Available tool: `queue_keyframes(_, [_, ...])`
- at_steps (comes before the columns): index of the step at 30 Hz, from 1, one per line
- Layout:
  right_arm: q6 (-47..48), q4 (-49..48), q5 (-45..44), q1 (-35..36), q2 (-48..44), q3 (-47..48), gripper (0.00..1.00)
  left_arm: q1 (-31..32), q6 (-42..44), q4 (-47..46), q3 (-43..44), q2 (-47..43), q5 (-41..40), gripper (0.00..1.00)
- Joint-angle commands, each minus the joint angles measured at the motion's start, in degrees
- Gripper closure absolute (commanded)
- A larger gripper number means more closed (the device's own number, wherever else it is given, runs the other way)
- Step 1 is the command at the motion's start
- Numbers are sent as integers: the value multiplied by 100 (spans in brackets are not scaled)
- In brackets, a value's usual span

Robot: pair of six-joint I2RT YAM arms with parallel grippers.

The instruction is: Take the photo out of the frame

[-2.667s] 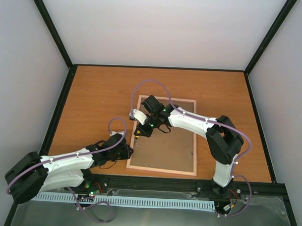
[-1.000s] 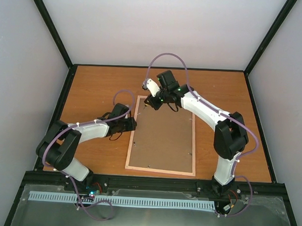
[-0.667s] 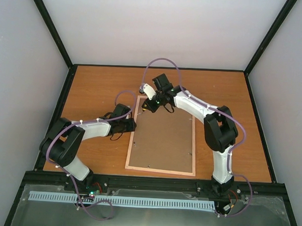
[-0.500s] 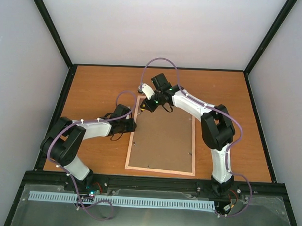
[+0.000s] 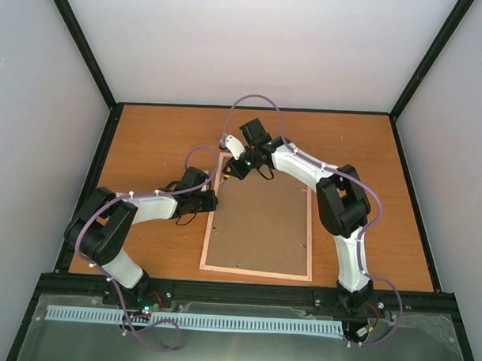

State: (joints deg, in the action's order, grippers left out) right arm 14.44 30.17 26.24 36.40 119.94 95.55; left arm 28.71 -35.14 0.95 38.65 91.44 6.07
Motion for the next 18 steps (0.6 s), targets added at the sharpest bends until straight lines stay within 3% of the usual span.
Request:
queue_keyframes(1, [-35,-137,-155,-13,88,109,97,3,60,-150,-99,93,43,88])
queue_keyframes(18, [-303,-361,-882,-28,126,86,97,-1,55,-258,-196,89,68,99])
